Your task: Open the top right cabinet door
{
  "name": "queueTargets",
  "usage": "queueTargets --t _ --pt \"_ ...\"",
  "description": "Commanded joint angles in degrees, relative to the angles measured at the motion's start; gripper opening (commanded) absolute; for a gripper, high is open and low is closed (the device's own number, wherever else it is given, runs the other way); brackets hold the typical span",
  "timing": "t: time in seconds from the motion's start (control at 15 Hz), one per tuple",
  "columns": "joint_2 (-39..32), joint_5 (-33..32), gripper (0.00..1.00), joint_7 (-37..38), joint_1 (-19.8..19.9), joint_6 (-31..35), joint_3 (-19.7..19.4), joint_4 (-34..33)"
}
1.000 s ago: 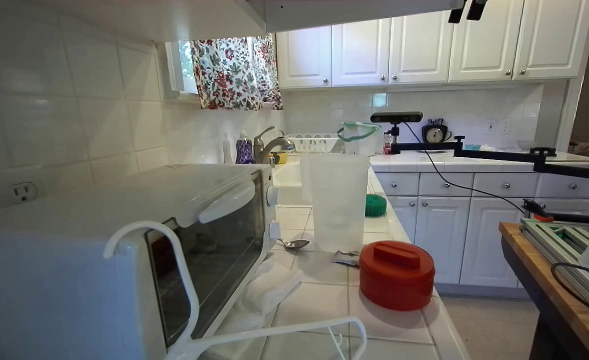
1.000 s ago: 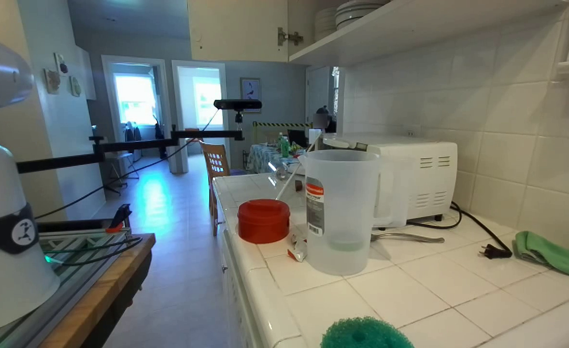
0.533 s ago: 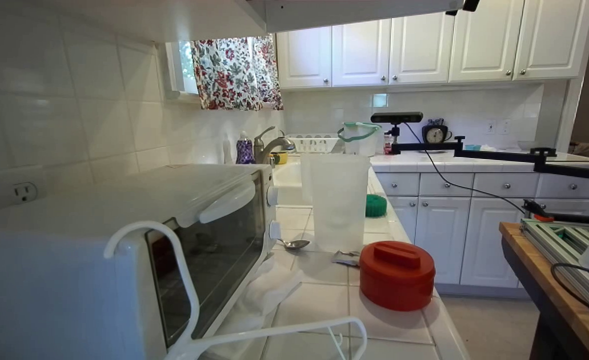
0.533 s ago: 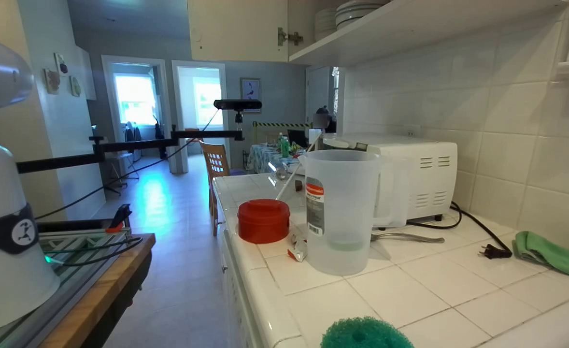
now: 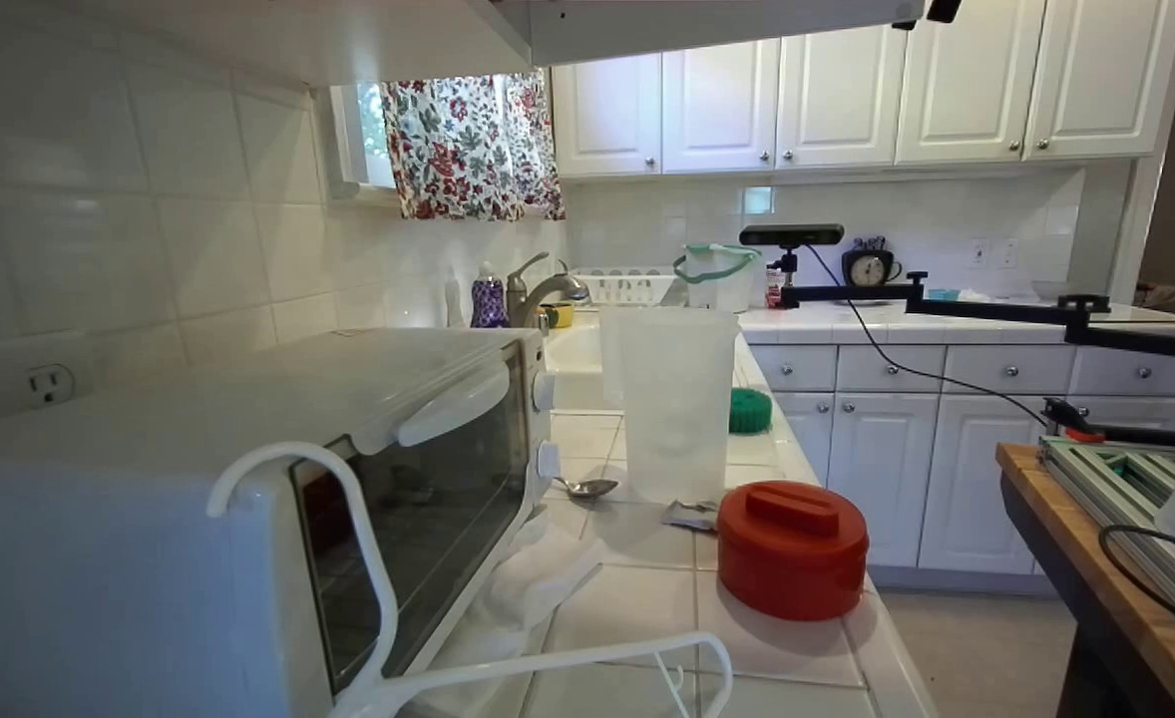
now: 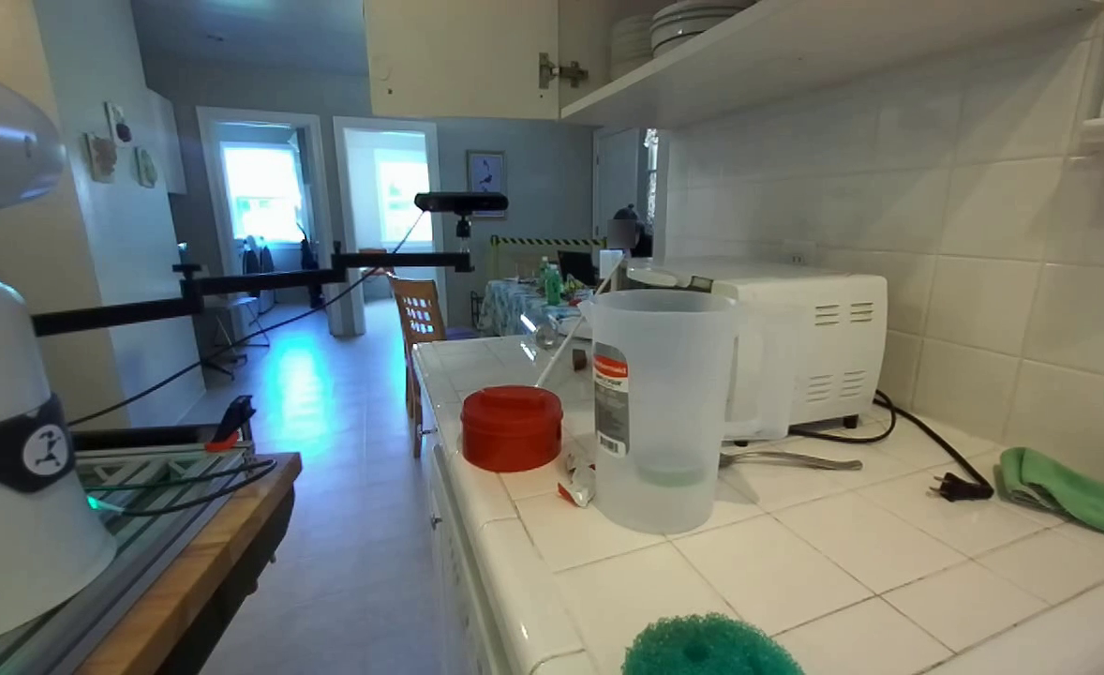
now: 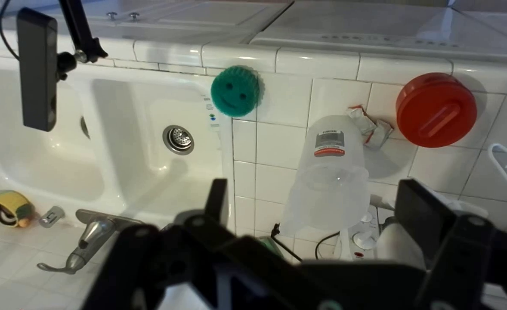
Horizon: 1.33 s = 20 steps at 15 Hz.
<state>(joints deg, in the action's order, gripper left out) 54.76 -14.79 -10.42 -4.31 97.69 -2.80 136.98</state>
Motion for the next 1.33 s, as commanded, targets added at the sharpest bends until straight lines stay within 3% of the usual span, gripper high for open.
queueTargets --t 0.0,0.67,1.27 --pt "1.08 0.53 1.0 2.52 0.72 -2.26 2.93 1.48" --pt "4.83 3.06 1.0 12.06 -0.54 -9.87 9.02 3.46" --pt "-0.35 6.58 1.0 14.54 -3.02 3.39 14.08 4.16"
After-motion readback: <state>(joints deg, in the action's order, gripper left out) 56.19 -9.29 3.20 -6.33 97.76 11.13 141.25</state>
